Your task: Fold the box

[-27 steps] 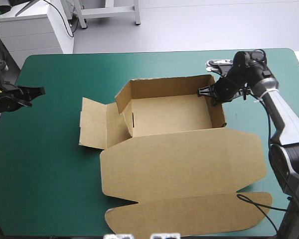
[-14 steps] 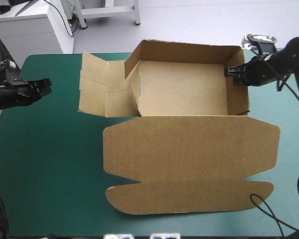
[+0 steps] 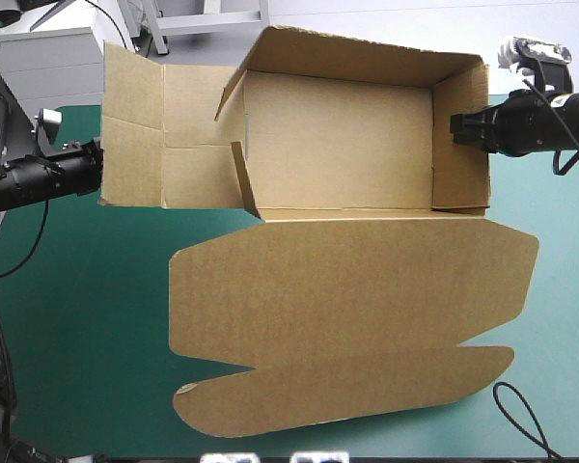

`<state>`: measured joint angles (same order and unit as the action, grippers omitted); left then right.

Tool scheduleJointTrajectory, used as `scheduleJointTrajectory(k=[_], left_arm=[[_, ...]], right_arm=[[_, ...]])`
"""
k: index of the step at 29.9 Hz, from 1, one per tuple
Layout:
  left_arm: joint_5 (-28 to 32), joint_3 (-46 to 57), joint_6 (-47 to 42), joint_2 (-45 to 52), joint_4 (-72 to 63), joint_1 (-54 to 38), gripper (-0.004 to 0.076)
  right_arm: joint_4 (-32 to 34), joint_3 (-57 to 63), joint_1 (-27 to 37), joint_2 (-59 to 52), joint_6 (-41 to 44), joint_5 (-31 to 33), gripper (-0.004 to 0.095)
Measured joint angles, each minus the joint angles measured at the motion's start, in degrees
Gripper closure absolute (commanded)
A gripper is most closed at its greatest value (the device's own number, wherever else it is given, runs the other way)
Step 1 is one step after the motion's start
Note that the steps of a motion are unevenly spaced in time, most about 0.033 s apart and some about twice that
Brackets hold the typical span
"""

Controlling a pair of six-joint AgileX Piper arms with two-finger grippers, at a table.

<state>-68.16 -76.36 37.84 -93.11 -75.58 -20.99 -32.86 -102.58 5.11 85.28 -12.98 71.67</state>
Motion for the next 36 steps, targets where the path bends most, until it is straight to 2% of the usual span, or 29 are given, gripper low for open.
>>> scheduleJointTrajectory(k=[14, 23, 27, 32, 36], left_arm=[[-0.71, 0.00, 1.84, 2.16, -8.95, 10.61, 0.0722], [-0.71, 0.00, 2.03, 6.99, -10.21, 11.60, 0.0723], [-0.77, 0.00, 2.03, 8.87, -9.75, 13.41, 0.0731], [-1.22, 0.00, 2.03, 10.68, -6.77, 15.00, 0.0731], [-1.30, 0.00, 1.36, 11.73, -3.54, 15.06, 0.0731]], right_arm=[[1.04, 0.00, -0.05, 0.18, -0.13, 0.00, 0.0926], [0.61, 0.00, -0.28, 2.85, -0.06, -0.07, 0.0925], [1.54, 0.00, -3.02, 4.48, 0.54, -1.62, 0.0925], [7.31, 0.00, -9.22, 6.57, 3.36, -4.99, 0.0926], [10.59, 0.12, -11.65, 7.90, 4.55, -6.87, 0.0925]])
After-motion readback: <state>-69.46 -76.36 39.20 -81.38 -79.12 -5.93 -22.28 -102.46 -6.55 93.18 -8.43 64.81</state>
